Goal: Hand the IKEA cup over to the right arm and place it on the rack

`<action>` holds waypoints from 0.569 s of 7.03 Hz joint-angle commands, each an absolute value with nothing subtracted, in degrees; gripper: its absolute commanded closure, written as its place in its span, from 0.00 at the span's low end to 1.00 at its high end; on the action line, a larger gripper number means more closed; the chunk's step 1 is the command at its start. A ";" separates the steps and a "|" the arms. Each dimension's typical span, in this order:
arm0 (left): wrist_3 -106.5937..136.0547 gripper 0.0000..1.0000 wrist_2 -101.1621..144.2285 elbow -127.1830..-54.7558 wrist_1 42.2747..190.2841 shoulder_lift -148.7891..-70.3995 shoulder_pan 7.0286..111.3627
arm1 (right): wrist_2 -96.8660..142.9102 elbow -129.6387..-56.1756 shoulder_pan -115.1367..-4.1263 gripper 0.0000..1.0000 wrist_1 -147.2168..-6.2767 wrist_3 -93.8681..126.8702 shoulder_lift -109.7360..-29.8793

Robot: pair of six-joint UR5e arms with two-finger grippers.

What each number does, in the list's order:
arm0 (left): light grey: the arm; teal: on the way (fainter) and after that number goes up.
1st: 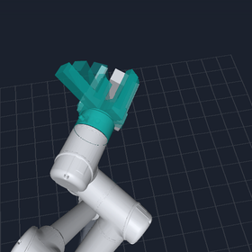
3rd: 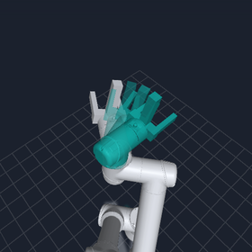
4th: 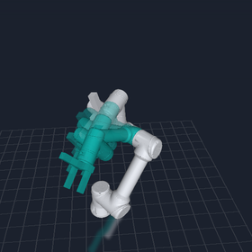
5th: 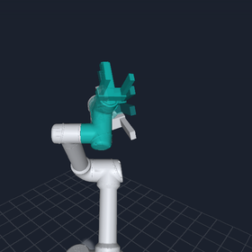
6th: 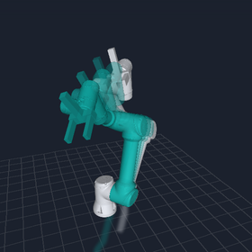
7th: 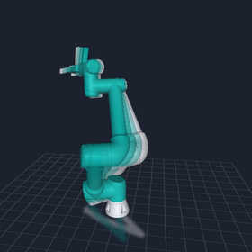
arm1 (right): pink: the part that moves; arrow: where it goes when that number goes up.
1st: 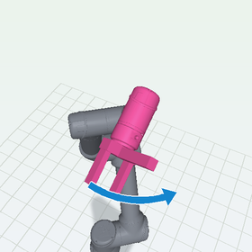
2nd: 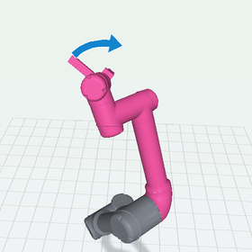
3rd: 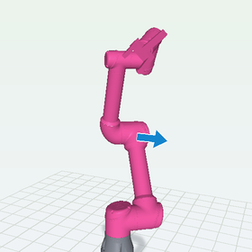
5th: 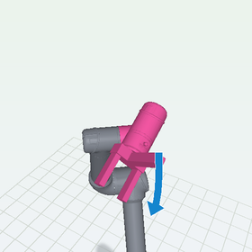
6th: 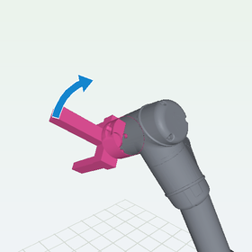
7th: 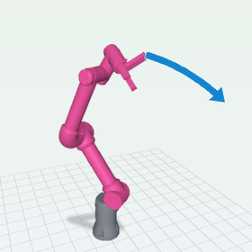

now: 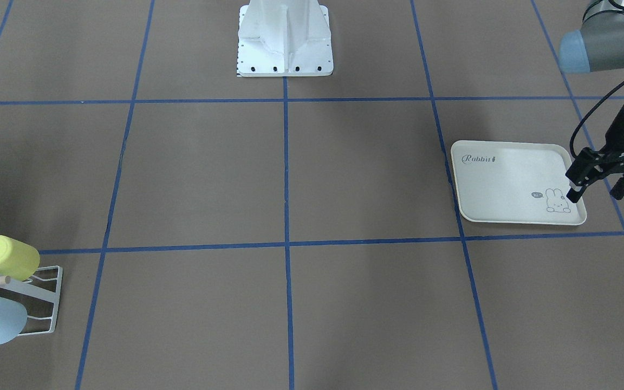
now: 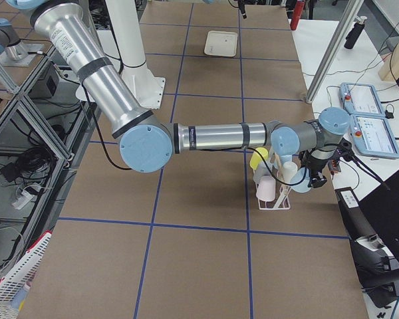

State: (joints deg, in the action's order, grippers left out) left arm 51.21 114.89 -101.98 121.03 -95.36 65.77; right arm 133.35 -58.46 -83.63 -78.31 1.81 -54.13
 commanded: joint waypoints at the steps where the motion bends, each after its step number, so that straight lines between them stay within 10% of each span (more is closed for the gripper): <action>1: 51.42 0.00 114.87 -102.22 121.03 -95.36 65.74 | 133.42 -56.34 -83.41 0.97 -78.31 1.85 -52.82; 4: 51.50 0.00 114.87 -102.57 121.03 -95.36 65.83 | 133.42 -56.25 -82.44 0.97 -78.22 2.02 -52.47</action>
State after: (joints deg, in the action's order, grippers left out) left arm 51.49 114.87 -102.50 121.03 -95.36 65.82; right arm 133.42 -56.32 -82.86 -78.29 1.93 -52.60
